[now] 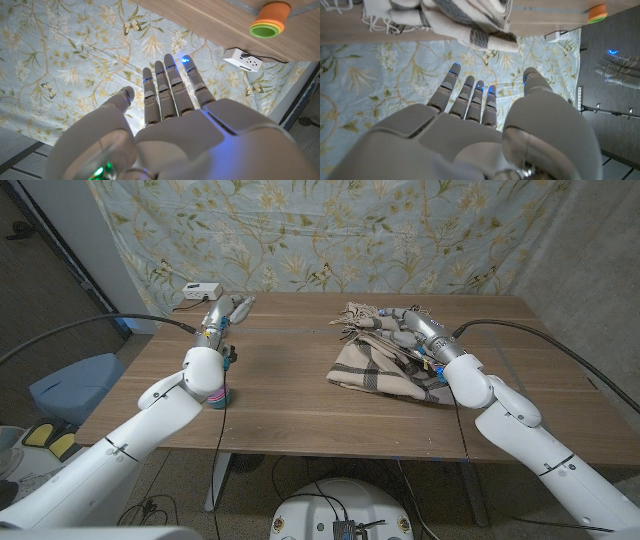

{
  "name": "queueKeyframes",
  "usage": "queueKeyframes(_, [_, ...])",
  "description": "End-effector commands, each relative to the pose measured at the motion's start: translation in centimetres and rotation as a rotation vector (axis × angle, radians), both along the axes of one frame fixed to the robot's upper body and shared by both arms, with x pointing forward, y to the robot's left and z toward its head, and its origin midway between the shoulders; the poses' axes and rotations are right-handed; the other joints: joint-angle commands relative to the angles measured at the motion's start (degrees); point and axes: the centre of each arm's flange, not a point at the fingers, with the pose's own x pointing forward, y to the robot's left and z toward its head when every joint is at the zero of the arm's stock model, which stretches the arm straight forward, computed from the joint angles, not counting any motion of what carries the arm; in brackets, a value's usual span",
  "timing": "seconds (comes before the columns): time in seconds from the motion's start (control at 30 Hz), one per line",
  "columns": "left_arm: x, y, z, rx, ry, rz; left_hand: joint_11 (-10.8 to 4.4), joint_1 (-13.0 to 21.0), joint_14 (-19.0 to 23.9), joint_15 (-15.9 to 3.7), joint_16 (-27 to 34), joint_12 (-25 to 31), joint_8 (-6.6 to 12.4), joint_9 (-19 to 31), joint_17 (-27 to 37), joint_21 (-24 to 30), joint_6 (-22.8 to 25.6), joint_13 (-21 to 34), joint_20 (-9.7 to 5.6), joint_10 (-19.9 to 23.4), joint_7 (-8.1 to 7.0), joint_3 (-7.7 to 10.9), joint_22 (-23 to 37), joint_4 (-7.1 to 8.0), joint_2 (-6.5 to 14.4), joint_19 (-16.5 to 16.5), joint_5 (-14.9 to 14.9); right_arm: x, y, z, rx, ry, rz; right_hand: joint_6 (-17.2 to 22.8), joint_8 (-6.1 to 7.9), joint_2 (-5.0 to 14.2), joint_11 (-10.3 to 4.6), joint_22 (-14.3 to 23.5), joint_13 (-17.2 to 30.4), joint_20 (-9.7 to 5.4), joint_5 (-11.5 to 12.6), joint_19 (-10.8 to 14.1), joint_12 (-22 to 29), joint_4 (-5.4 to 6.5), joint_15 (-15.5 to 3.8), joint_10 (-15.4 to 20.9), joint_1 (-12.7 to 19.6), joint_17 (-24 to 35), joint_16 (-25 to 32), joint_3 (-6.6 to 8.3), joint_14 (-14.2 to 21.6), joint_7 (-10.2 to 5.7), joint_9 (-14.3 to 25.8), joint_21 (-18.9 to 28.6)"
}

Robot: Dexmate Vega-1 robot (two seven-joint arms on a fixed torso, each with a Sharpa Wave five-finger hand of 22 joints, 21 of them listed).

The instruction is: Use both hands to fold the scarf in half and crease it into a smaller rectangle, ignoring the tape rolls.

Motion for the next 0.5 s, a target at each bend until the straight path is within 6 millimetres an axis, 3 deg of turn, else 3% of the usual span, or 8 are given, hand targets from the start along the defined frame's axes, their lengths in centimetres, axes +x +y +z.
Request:
queueKeyframes(0.03, [0.2, -0.6, 0.7, 0.022, -0.018, -0.042, 0.14, 0.0, 0.5, -0.03, 0.2, 0.3, 0.12, 0.2, 0.1, 0.3, 0.4, 0.1, 0.06, 0.4, 0.33, 0.43, 0.1, 0.07, -0.4, 0.4, 0.1, 0.5, 1.0, 2.8, 0.087, -0.260, -0.077, -0.1, -0.12, -0.75, -0.41, 0.2, 0.1, -0.14, -0.3, 0.5, -0.1, -0.32, -1.16, 0.1, 0.2, 0.1, 0.5, -0.08, 0.6, -0.15, 0.1, 0.1])
queueKeyframes(0.13, [0.1, -0.8, 1.0, 0.027, -0.027, -0.050, 0.07, -0.1, 0.6, -0.10, 0.3, 0.3, 0.10, 0.2, 0.1, 0.3, 0.4, 0.2, 0.08, 0.4, 0.25, 0.47, 0.1, 0.05, -0.4, 0.4, 0.1, 1.2, 1.7, 3.1, 0.057, -0.261, -0.087, 0.7, 0.29, -0.48, -0.60, 0.2, 0.2, -0.15, -0.3, 0.6, -0.1, -0.73, -1.23, 0.2, 0.9, 0.2, 0.4, 0.29, 0.7, -0.32, 0.1, 0.2])
queueKeyframes(0.33, [-0.2, -1.0, 1.3, 0.025, -0.045, -0.069, 0.22, -0.3, 0.7, -0.07, 0.3, 0.3, 0.08, 0.2, 0.1, 0.3, 0.4, 0.2, 0.07, 0.4, 0.35, 0.35, 0.1, 0.10, -0.7, 0.3, 0.1, 2.4, 2.6, 3.6, -0.056, -0.233, -0.156, 3.1, 1.05, 1.80, -2.00, 0.2, 0.2, -0.71, -0.1, 1.0, -0.7, -3.31, -1.97, -0.1, 5.6, 0.5, -0.1, 3.11, 0.2, -2.31, 0.1, 0.1])
queueKeyframes(0.5, [-0.4, -1.0, 1.5, 0.024, -0.052, -0.080, 0.18, -0.7, 0.7, 0.00, 0.4, 0.2, -0.01, 0.2, 0.2, 0.3, 0.3, 0.2, 0.12, 0.3, 0.34, 0.11, 0.1, 0.27, -0.9, 0.3, -0.1, 3.6, 2.9, 3.5, -0.131, -0.203, -0.190, 2.0, 0.55, 1.07, -2.18, 0.1, 0.2, -0.99, -0.2, 0.7, -1.6, -4.36, -1.76, -1.7, 7.4, 0.4, -0.9, 3.77, -1.1, -3.55, 0.1, -0.1])
